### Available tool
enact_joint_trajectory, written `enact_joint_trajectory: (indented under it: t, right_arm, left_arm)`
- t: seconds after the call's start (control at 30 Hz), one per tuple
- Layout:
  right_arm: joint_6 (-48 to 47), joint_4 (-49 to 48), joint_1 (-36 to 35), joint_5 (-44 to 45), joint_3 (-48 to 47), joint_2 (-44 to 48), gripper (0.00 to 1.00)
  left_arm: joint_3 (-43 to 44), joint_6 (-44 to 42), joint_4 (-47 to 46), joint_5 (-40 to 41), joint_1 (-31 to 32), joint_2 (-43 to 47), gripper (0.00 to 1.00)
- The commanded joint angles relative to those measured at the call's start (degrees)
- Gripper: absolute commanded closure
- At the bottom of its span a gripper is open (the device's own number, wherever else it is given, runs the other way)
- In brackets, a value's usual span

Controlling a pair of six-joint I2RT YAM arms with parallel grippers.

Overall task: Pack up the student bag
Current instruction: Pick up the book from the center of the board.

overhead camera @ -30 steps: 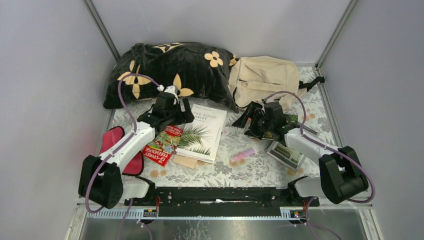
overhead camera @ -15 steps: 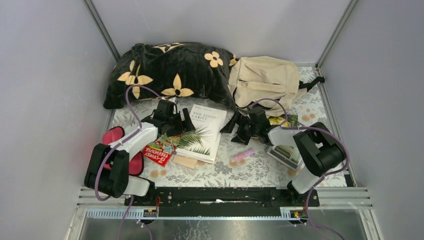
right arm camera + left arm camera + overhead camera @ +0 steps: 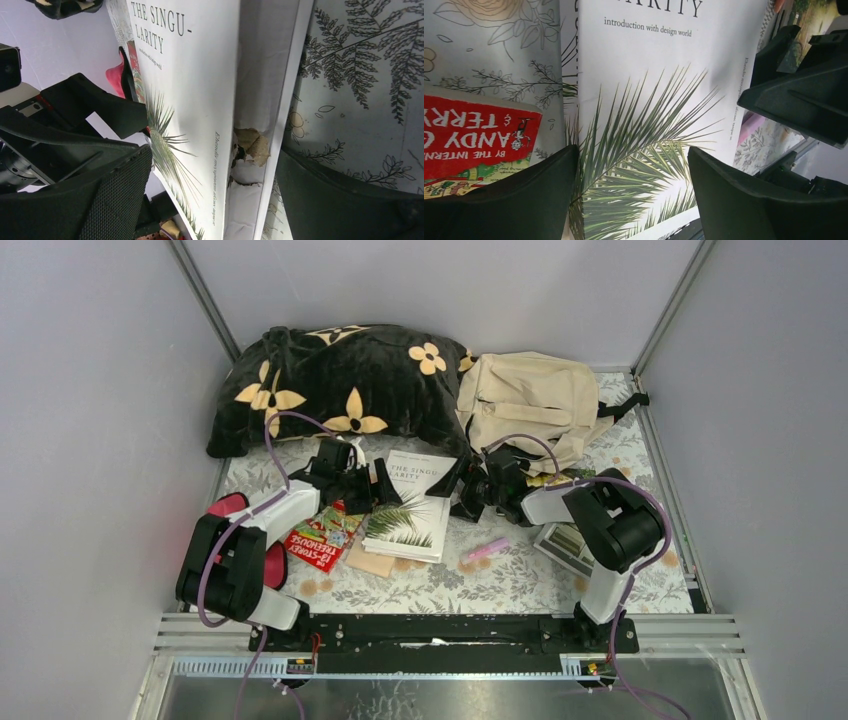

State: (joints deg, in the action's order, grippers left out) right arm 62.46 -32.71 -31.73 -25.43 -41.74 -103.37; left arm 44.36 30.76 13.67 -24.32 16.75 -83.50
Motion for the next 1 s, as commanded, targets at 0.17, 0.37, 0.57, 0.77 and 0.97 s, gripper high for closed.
enact_joint_trajectory:
  t: [0.17,0.37,0.57,0.77,0.97]
  right_arm:
    - [1.17,-7.08,-0.63,-2.01,3.23,3.60,0.15]
    - [2.55,-11.36,-0.65,-3.26,4.93,7.15,0.31]
    - [5.75,-20.02,-0.66,-6.34,4.96,8.01,0.37]
    - [5.78,-18.50,-1.51,-8.17,1.82,4.08,0.41]
    - [3.18,-13.21,-2.07,-8.88,1.03,4.49,0.44]
  left_arm:
    - [1.62,-0.18,-2.77,-5.95,-0.06,-0.48,0.13]
    - [1.43,0.08,-2.77,-6.29,-0.06,0.11,0.13]
    - [1.50,0.26,-2.97,-8.92,0.02,2.21,0.13]
    - [2.00,1.12,-4.33,-9.72,0.03,4.40,0.13]
    - [2.13,1.38,-4.36,-10.04,0.03,5.56,0.13]
